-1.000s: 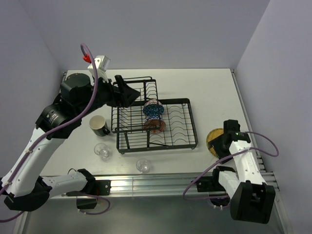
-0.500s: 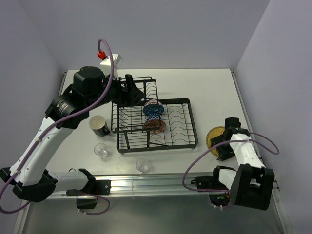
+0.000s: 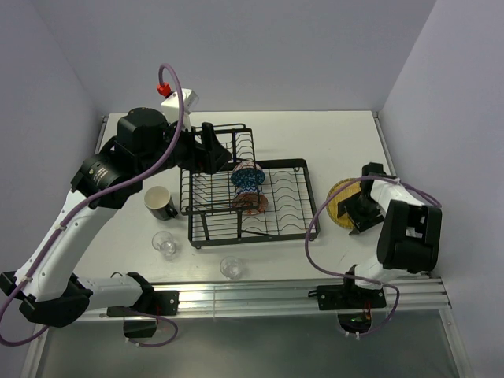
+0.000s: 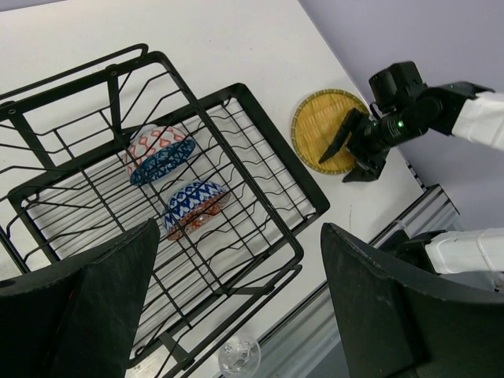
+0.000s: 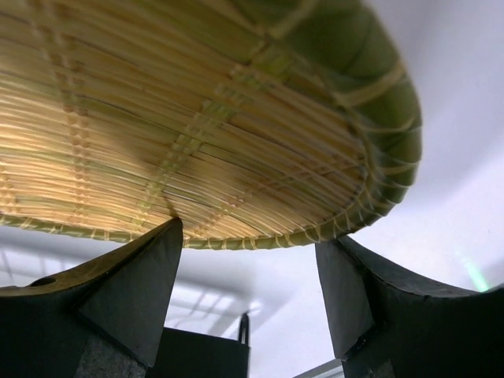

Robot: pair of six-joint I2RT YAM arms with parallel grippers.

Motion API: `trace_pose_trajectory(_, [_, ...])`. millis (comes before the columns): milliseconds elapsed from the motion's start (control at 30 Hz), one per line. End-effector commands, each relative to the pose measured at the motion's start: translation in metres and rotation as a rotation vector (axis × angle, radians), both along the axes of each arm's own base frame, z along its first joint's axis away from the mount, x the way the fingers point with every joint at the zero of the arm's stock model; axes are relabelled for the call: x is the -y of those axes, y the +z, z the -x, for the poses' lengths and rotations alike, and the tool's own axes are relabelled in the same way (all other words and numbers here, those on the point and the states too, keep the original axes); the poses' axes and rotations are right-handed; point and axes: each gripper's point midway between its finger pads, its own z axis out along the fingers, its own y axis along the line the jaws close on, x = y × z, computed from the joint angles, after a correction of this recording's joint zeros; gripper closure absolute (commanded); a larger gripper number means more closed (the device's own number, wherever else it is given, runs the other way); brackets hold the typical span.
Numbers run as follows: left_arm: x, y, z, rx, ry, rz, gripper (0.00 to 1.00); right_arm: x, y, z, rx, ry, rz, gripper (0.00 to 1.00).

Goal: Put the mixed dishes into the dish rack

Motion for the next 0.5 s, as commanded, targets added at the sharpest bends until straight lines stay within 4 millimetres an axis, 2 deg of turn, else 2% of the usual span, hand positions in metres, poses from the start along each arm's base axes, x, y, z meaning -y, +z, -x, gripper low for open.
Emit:
trace_pose_trajectory(0, [-0.008, 0.024, 0.003, 0.073, 0.010, 0.023, 0.10, 0.014, 0.001, -0.025, 0.007, 0.076, 0.051, 0.25])
trace_pose_trajectory(167, [-0.006, 0.024, 0.000, 0.070, 0.008, 0.022, 0.10, 0.021, 0.006, -0.045, 0.010, 0.148, 0.066, 0.25])
trace_pose_trajectory(467, [-0.002, 0.025, -0.004, 0.065, 0.002, 0.026, 0.10, 0.031, 0.015, -0.060, 0.058, 0.215, 0.116, 0.25])
